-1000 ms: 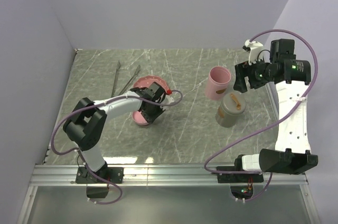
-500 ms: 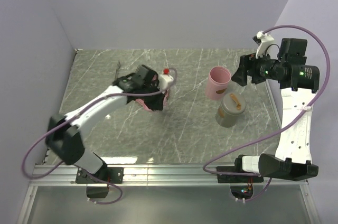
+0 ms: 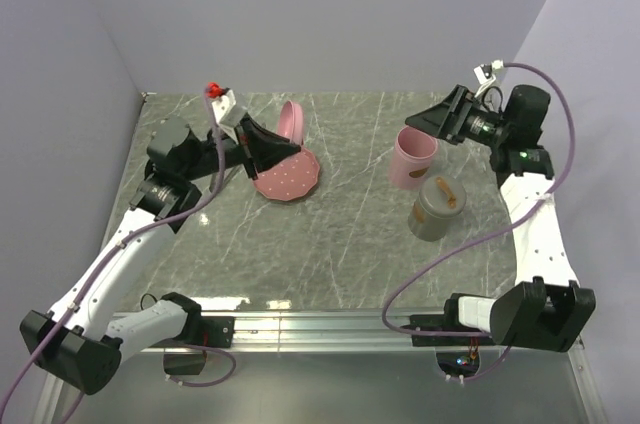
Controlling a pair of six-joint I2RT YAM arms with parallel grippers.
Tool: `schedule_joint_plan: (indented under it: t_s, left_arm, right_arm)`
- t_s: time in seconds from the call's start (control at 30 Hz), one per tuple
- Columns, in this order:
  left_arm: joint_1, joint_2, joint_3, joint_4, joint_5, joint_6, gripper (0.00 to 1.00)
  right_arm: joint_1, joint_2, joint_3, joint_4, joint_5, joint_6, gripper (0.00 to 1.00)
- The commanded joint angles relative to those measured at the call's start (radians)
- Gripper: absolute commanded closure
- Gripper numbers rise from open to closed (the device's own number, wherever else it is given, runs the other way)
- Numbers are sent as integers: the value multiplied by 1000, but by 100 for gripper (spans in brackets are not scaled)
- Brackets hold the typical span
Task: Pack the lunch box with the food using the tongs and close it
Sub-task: Pick up the lid of the lunch box with the left arm, then pass the lid of the lunch box from the left arm to the right
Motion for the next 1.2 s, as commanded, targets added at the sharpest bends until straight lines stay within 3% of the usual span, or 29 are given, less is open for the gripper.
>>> schedule_joint_plan:
  t_s: [0.0, 0.13, 0.33, 0.63, 1.17]
  left_arm:
    - [9, -27, -24, 343, -6, -127, 100]
    - [47, -41, -85, 558, -37, -275, 100]
    - [70, -77, -154, 635, -89, -347, 100]
    - [100, -56, -213, 819, -117, -563, 100]
    - [107, -21, -199, 827, -100, -577, 100]
  right_arm:
    - [44, -16, -86, 518, -102, 397, 16]
    - [132, 21, -103, 655, -65, 506, 16]
    - [308, 119, -72, 874, -8, 677, 17]
    - [454, 271, -14, 1185, 53, 950, 20]
    - [664, 350, 69, 1190, 118, 987, 32]
